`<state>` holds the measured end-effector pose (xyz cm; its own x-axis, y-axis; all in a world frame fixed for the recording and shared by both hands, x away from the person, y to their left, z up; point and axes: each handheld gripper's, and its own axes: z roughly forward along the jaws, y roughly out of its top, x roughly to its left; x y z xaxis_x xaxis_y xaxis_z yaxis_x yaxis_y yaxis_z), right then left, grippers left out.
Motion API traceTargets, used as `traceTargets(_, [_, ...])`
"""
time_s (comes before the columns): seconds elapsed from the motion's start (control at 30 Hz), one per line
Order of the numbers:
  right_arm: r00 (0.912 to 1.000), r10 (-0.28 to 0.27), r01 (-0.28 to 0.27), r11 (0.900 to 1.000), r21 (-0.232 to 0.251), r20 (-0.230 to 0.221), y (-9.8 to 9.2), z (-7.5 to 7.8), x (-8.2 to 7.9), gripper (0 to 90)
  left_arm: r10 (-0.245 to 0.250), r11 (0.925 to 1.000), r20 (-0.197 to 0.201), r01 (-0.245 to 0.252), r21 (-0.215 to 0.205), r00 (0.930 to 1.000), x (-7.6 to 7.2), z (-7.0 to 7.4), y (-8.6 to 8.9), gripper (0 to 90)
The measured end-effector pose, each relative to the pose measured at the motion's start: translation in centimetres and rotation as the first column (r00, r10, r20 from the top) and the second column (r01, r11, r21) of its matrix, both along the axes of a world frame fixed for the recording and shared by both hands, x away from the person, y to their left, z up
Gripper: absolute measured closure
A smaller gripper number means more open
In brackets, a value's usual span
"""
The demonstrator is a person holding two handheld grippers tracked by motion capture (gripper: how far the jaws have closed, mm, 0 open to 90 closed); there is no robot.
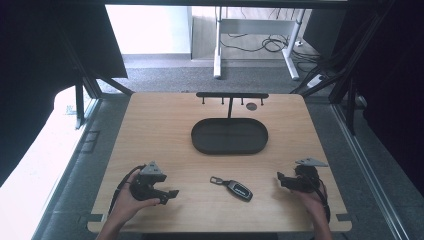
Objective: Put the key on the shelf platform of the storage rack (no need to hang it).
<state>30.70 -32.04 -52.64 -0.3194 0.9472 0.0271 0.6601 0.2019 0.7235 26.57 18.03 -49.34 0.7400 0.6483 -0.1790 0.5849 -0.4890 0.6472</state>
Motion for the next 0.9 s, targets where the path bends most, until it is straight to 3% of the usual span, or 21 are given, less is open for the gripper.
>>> traceTargets(0.4, [0.9945,0.098,-0.099,0.995,0.014,0.037,0.1,1.4,-0.9,27.6,-0.008,0.9999,-0.007,0.008,-0.007,0.9999,-0.6,0.5,0.1,24.0])
traceTargets(0.63, [0.9891,0.147,-0.148,0.989,0.017,0.007,0.3,2.3,-0.5,32.3,-0.001,0.9999,-0.021,0.001,-0.016,0.9998,-0.4,0.4,0.3,24.0])
traceTargets(0.9, [0.9728,0.227,-0.228,0.974,-0.017,-0.046,1.2,3.7,-0.2,36.4,-0.022,0.9997,-0.03,0.021,-0.01,0.9993,-0.5,0.2,0.0,23.9])
